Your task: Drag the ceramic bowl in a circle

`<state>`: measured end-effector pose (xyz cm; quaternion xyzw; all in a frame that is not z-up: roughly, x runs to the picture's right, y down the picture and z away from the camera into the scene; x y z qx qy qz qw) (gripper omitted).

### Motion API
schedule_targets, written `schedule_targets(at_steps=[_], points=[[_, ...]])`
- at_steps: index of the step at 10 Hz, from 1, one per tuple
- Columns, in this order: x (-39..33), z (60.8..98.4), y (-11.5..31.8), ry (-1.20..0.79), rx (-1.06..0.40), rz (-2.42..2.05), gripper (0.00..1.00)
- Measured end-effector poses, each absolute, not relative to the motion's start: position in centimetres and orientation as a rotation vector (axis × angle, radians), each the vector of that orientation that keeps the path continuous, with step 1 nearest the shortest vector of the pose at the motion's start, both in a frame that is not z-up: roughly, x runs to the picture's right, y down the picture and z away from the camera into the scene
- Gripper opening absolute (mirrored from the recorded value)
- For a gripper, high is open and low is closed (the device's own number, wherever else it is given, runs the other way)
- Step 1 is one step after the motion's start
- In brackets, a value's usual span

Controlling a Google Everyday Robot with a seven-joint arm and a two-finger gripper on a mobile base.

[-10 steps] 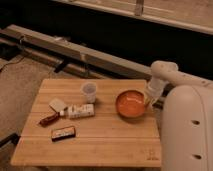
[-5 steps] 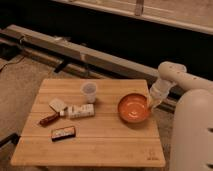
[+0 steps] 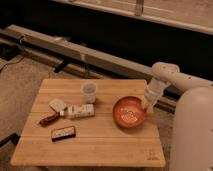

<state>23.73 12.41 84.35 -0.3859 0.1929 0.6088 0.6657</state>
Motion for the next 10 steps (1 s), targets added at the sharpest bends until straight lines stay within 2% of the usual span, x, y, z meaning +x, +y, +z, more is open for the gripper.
schedule_targets(at_steps=[3, 4, 6, 8, 9, 10], points=[[21.4, 83.8, 12.9, 0.411, -0.894, 1.300, 0.01], [20.9, 83.7, 12.9, 0.404, -0.902, 1.286, 0.05], [20.3, 83.5, 12.8, 0.390, -0.914, 1.269, 0.27], [19.6, 83.6, 12.7, 0.381, -0.922, 1.257, 0.44], [19.0, 83.6, 12.6, 0.370, -0.931, 1.244, 0.57], [18.4, 83.6, 12.6, 0.361, -0.939, 1.231, 0.65]])
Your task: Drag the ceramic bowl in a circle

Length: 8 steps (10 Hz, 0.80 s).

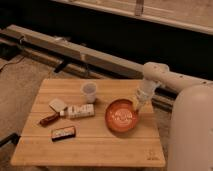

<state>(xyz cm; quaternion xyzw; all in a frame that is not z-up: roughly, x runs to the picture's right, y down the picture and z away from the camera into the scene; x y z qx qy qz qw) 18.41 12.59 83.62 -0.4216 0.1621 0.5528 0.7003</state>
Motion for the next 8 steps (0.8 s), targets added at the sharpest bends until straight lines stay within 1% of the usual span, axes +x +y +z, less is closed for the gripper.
schedule_targets(at_steps=[2, 5, 8], points=[[16.4, 83.5, 12.7, 0.338, -0.945, 1.178, 0.80], [15.0, 83.3, 12.9, 0.329, -0.899, 1.122, 0.80], [13.8, 83.7, 12.9, 0.332, -0.798, 1.101, 0.80]])
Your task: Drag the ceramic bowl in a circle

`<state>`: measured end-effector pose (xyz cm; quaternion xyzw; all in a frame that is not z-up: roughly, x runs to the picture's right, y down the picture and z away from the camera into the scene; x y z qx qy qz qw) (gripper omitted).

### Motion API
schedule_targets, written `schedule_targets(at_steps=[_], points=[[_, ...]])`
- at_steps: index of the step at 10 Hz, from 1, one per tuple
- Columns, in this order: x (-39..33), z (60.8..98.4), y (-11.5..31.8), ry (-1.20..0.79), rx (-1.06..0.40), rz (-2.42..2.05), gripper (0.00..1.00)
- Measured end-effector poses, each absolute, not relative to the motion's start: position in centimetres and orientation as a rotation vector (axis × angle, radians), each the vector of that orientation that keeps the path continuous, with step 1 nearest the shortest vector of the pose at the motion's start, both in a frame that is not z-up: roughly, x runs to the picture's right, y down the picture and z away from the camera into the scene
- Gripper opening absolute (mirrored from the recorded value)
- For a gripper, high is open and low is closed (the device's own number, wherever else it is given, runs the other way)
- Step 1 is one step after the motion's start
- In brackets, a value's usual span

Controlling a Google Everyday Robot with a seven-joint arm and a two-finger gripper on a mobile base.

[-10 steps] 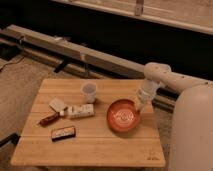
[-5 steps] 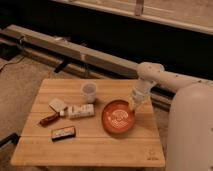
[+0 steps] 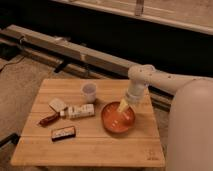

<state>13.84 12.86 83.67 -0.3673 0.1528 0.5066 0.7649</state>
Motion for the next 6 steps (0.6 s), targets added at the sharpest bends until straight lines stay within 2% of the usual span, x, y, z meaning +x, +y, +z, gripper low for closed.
schedule_targets(at_steps=[2, 6], points=[[14.29, 83.96, 12.46, 0.333, -0.741, 1.147, 0.80], [14.25, 84.02, 12.28, 0.331, -0.732, 1.157, 0.80]])
